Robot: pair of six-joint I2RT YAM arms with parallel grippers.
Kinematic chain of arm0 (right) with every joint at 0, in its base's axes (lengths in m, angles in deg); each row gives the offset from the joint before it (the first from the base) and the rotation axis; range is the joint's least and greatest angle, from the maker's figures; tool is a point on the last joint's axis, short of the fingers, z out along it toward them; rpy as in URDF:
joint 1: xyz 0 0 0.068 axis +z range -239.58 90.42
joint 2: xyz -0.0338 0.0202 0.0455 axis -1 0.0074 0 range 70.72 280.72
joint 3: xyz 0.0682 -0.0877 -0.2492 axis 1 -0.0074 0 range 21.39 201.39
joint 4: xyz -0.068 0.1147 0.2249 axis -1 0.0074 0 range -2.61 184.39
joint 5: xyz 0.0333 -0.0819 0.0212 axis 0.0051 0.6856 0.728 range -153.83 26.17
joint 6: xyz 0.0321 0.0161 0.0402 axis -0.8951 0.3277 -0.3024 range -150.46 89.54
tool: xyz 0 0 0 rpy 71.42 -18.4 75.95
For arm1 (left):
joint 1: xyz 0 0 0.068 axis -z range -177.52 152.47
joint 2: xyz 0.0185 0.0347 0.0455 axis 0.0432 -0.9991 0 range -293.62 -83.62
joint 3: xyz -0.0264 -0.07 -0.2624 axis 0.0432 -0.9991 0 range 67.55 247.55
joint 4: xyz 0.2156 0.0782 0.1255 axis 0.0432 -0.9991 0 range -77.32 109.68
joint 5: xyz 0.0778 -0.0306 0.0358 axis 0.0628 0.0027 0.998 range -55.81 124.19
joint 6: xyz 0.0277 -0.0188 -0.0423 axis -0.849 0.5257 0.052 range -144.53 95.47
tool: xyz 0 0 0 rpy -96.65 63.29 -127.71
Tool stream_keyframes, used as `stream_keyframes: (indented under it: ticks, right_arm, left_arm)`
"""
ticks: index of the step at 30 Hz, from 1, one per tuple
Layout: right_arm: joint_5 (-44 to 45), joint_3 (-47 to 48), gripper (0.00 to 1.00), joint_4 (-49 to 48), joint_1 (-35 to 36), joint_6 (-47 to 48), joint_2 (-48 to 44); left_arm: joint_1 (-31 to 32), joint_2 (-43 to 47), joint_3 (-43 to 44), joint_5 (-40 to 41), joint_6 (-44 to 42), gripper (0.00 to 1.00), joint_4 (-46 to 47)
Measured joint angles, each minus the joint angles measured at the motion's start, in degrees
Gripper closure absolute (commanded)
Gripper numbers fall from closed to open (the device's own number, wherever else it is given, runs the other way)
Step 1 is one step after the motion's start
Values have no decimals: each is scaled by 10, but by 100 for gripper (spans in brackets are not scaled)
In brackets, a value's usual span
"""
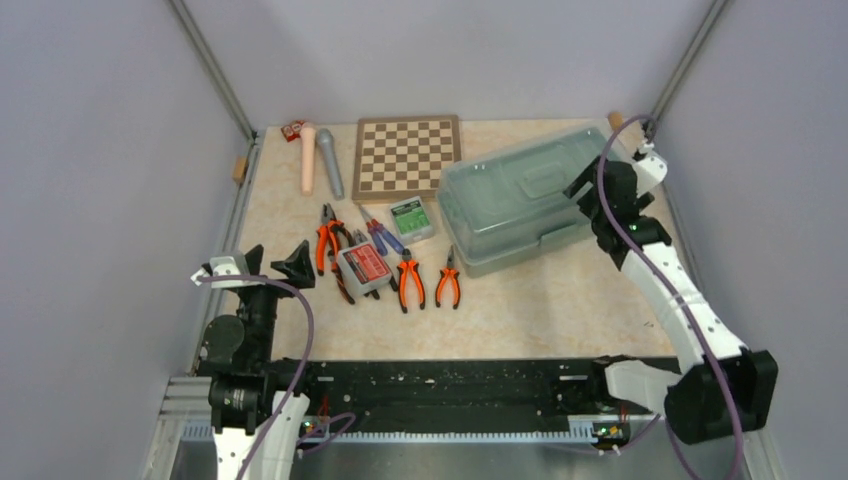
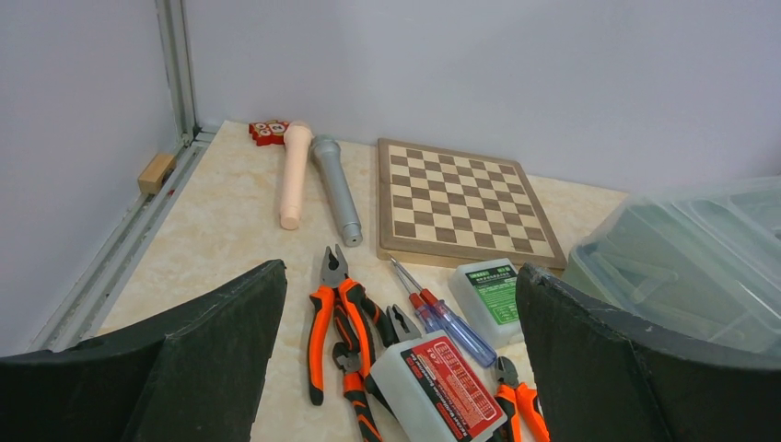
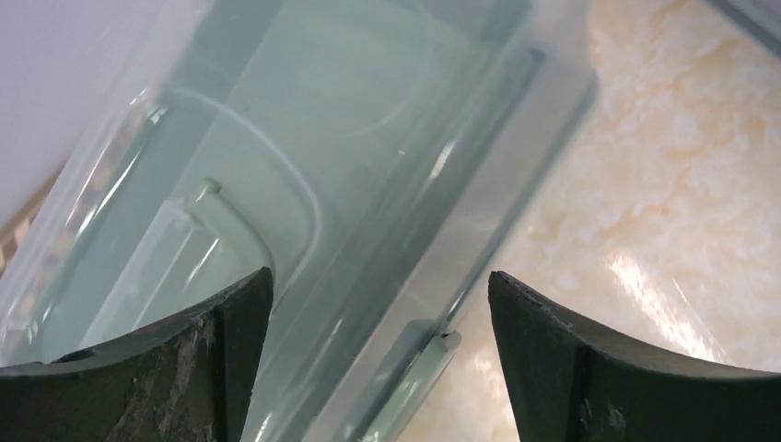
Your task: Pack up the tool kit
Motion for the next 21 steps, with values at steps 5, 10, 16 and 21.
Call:
stream_keyframes:
  ticks: [5, 10, 16, 21]
  right_arm:
    - [-3, -11, 14, 116, 56, 35, -99]
    - [-12, 14, 4, 157, 56, 134, -134]
    - [-106, 145, 2, 134, -54, 202, -26]
    - [-230, 182, 2, 104, -164, 210, 63]
  left_arm:
    - [1, 0, 0, 0, 0, 1, 0]
    - [1, -8, 0, -13, 11, 2, 8]
    - [1, -102, 3, -90, 95, 2, 70]
    - [7, -268, 60, -162, 184, 2, 112]
